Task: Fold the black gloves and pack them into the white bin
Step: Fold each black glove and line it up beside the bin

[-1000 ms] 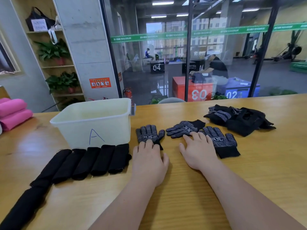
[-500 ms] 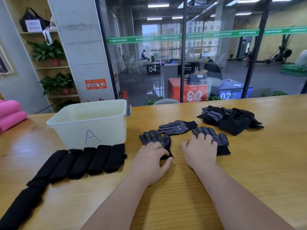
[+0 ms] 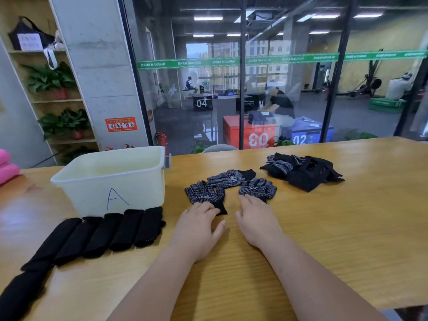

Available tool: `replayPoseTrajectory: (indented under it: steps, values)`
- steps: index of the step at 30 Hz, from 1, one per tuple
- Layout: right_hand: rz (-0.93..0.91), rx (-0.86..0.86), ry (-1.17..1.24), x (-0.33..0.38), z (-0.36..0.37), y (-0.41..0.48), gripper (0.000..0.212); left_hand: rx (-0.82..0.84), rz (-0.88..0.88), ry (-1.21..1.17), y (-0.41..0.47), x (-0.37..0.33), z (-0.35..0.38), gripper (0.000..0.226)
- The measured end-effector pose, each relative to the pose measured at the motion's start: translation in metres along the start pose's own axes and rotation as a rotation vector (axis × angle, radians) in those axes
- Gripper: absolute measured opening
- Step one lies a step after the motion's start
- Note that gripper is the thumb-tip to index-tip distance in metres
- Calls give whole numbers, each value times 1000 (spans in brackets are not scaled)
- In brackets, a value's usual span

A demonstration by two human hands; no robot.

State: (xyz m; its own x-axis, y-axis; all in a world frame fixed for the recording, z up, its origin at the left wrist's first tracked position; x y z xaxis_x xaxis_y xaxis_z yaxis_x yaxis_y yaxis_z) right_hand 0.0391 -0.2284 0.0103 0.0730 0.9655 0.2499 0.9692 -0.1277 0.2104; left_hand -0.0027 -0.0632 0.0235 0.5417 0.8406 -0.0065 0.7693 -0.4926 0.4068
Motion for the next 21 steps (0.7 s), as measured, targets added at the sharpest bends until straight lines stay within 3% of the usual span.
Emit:
replayPoseTrajectory:
  steps: [3,9,13,21]
  values:
    - [-12,35,30,-1,7,5,63,51,-12,6,-1,-1,0,56]
    - [113,-76,113,-18,-11,0,51,171,-47,81,11,-23,-4,60]
    - [174,-110,129,-42,-21,-4,49,144,-35,-1,21,-49,-1,54]
    - [242,-13,-125,-133,-39,14,60,42,-10,-34,32,-71,18,53]
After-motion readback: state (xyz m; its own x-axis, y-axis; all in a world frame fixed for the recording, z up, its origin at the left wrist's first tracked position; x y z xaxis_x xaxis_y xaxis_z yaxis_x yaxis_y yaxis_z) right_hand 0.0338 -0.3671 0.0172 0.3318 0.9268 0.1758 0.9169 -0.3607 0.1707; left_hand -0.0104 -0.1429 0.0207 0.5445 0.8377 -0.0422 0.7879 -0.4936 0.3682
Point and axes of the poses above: each hand's wrist, its own y-axis towards the middle knuckle, its own z-axis out of the palm, x = y × z, the point moved 8 cm from there along y, towards the middle knuckle, and after that the axes turned 14 degrees about z, right-handed, at the moved point
